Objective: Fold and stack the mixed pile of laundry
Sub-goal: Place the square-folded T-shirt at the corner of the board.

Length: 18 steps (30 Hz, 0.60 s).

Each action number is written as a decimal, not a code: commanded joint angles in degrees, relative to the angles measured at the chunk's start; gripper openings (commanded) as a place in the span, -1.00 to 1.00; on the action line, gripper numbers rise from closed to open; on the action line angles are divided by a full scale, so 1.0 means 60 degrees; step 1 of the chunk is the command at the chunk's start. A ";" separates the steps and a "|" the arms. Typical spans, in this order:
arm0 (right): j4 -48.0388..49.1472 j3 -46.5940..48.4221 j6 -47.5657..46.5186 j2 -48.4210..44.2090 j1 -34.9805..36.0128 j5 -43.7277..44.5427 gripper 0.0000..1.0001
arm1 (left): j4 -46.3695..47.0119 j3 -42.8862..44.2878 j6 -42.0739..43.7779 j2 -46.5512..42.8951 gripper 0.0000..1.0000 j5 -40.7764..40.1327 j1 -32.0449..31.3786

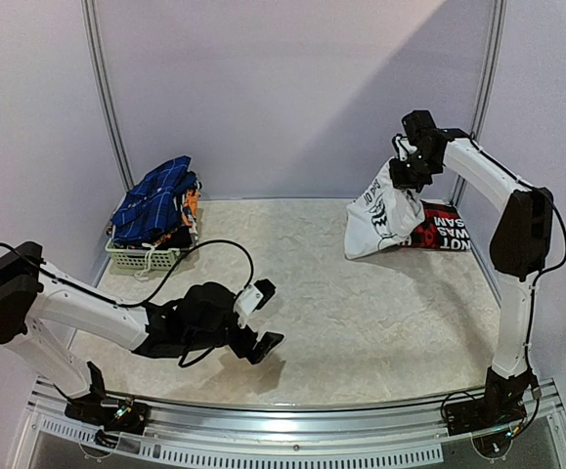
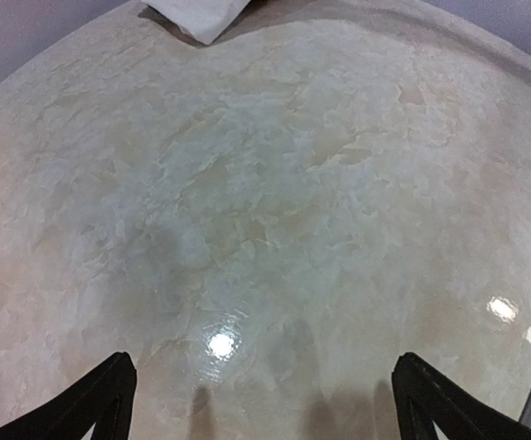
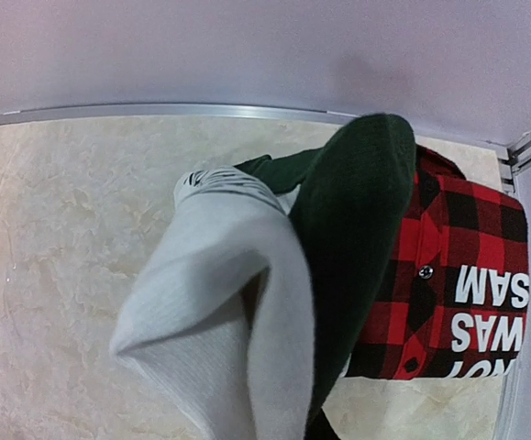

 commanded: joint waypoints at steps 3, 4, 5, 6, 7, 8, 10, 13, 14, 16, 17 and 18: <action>-0.0061 0.0759 -0.0677 0.0131 -0.0347 0.0591 -1.00 | 0.0469 -0.0235 -0.0116 0.0284 0.99 0.0287 0.0126; -0.0099 0.0882 -0.0739 0.0131 -0.0367 0.0644 -1.00 | 0.0507 -0.0249 -0.0116 0.0321 0.99 0.0299 0.0126; -0.0155 0.1011 -0.0837 0.0142 -0.0386 0.0684 -1.00 | 0.0549 -0.0251 -0.0118 0.0347 0.99 0.0324 0.0126; -0.0187 0.1124 -0.0896 0.0158 -0.0397 0.0740 -1.00 | 0.0566 -0.0251 -0.0120 0.0384 0.99 0.0337 0.0126; -0.0215 0.1236 -0.0963 0.0171 -0.0408 0.0804 -1.00 | 0.0589 -0.0250 -0.0117 0.0399 0.99 0.0379 0.0126; -0.0246 0.1349 -0.1050 0.0185 -0.0422 0.0863 -1.00 | 0.0617 -0.0257 -0.0116 0.0430 0.99 0.0395 0.0122; -0.0332 0.1474 -0.1158 0.0205 -0.0435 0.0899 -1.00 | 0.0688 -0.0291 -0.0131 0.0468 0.99 0.0434 0.0126; -0.0410 0.1505 -0.1318 0.0155 -0.0507 0.0868 -1.00 | 0.0784 -0.0344 -0.0142 0.0485 0.99 0.0484 0.0111; -0.0422 0.1494 -0.1364 0.0136 -0.0542 0.0860 -1.00 | 0.0799 -0.0353 -0.0145 0.0472 0.99 0.0489 0.0124; -0.0486 0.1501 -0.1388 0.0089 -0.0664 0.0764 -1.00 | 0.0830 -0.0402 -0.0160 0.0471 0.99 0.0502 0.0122; -0.0492 0.1491 -0.1389 0.0062 -0.0749 0.0700 -1.00 | 0.0845 -0.0411 -0.0160 0.0460 0.99 0.0520 0.0122; -0.0513 0.1479 -0.1389 0.0034 -0.0831 0.0656 -1.00 | 0.0847 -0.0422 -0.0160 0.0456 0.99 0.0532 0.0126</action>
